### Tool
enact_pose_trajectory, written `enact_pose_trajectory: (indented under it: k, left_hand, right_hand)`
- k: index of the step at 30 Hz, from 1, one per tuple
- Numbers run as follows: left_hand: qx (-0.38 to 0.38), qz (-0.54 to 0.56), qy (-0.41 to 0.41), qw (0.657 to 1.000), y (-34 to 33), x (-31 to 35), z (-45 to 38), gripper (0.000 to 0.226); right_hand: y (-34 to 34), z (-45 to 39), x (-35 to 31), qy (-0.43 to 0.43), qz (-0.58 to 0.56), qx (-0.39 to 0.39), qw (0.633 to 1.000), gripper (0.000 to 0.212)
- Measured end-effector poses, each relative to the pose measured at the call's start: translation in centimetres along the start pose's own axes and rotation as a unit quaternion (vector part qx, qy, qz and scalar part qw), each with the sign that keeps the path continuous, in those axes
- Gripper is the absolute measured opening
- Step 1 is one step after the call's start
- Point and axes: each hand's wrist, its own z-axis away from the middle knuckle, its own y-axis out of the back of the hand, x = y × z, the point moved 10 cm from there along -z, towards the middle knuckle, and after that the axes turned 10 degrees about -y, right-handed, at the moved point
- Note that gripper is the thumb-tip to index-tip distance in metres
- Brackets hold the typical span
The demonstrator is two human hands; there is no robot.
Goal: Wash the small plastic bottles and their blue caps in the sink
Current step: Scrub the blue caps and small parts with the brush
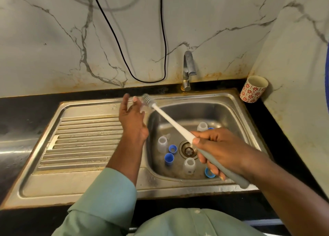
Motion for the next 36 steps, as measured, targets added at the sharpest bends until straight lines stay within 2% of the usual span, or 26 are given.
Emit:
enact_pose_trajectory:
  k: [2,3,6,8,11,14,19,23,26,30,33,36]
  left_hand:
    - [-0.051,-0.030,0.022,0.998,-1.3,-1.0,1.2,0.038]
    - [-0.049,-0.024,0.029,0.998,-1.6,-1.3,1.7,0.039]
    - [0.024,0.027,0.051,0.998,-0.2,-0.9,0.9,0.046]
    - [0.014,0.045,0.075,0.996,-0.4,-1.1,0.6,0.042]
    - [-0.014,0.044,0.110,0.993,-1.7,-2.5,2.0,0.025]
    - [0.034,0.101,0.118,0.987,-1.4,-2.5,1.3,0.017]
    - [0.023,0.123,0.146,0.981,-2.8,-3.4,2.8,0.025]
    - [0.077,0.143,0.127,0.979,-1.2,-2.7,1.5,0.013]
    - [0.071,0.118,0.143,0.980,-1.1,-3.5,2.6,0.014]
    - [0.085,0.167,0.153,0.970,-0.9,-3.0,2.3,0.005]
    - [0.070,0.129,0.145,0.978,-1.0,-3.3,2.4,0.005]
    - [0.073,0.108,0.155,0.979,-1.2,-3.6,2.5,0.008]
  right_hand:
    - [0.5,-0.5,0.0,-0.001,-0.023,0.026,0.999,0.024]
    - [0.5,-0.7,0.1,-0.003,-0.029,0.034,0.999,0.025]
    - [0.0,-0.1,0.6,-0.008,-0.011,0.016,1.000,0.023]
    - [-0.2,0.1,0.9,-0.009,-0.007,0.011,1.000,0.023]
    - [0.2,-0.5,0.6,0.000,-0.042,0.043,0.998,0.021]
    - [-0.3,0.2,0.6,0.008,-0.026,0.026,0.999,0.021]
    - [0.7,-0.3,0.7,0.004,-0.020,0.060,0.998,0.021]
    - [0.4,0.5,1.3,0.000,-0.012,0.015,1.000,0.025]
    - [1.0,-0.4,1.4,0.007,0.000,0.047,0.999,0.022]
    - [0.9,0.6,2.0,0.036,0.062,0.071,0.995,0.023]
    - [0.3,0.4,2.2,0.035,0.062,0.077,0.994,0.029]
    - [0.6,-0.9,2.2,0.047,0.113,0.120,0.985,0.019]
